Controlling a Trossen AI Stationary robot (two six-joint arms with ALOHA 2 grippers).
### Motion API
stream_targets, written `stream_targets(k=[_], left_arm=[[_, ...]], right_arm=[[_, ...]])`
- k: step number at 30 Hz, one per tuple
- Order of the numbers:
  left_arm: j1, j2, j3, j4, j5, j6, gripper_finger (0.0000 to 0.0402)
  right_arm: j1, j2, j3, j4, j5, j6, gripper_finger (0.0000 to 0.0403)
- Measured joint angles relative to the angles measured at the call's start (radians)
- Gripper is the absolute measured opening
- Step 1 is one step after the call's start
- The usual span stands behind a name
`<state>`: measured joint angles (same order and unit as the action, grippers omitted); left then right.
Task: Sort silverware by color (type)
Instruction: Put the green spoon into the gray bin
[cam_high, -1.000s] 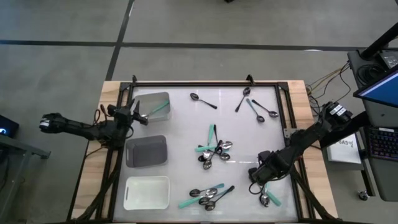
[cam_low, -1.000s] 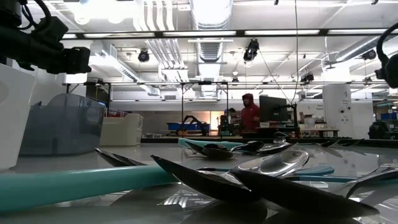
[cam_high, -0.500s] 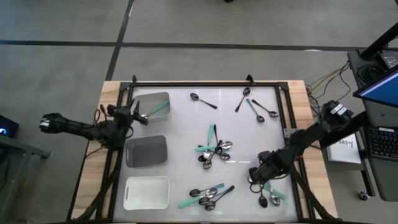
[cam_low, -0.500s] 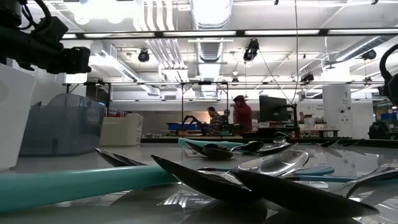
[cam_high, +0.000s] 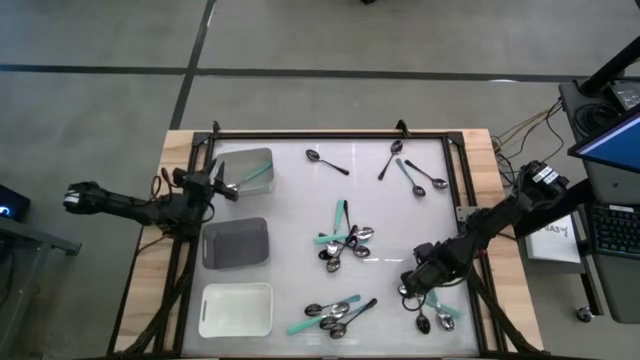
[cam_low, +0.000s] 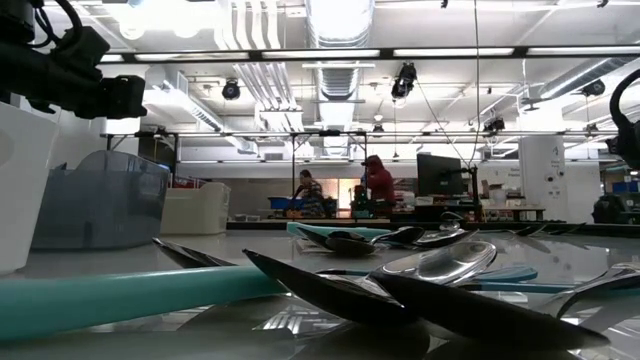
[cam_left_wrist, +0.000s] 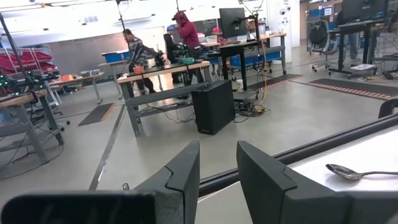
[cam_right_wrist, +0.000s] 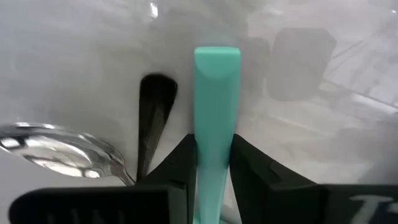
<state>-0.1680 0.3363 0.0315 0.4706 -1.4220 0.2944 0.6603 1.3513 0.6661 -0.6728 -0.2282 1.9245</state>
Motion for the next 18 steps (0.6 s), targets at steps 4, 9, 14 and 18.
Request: stream_targets(k=[4, 9, 14, 18], left_arm=[[0.000, 0.000, 0.000, 0.000, 0.000, 0.000, 0.0090], [0.000, 0.000, 0.000, 0.000, 0.000, 0.000, 0.0090], [0.000, 0.000, 0.000, 0.000, 0.000, 0.000, 0.0090], [0.000, 0.000, 0.000, 0.000, 0.000, 0.000, 0.0090]], right_arm=[[0.001, -0.034, 0.008, -0.003, -0.044, -0.007, 0.0063], [0.001, -0.090, 0.032, -0.003, -0.034, -0.034, 0.0063], [-0.012, -0.144, 0.041, -0.001, 0.148, -0.085, 0.0063], [-0.064, -0.184, 0.043, 0.018, 0.356, -0.197, 0.0063]])
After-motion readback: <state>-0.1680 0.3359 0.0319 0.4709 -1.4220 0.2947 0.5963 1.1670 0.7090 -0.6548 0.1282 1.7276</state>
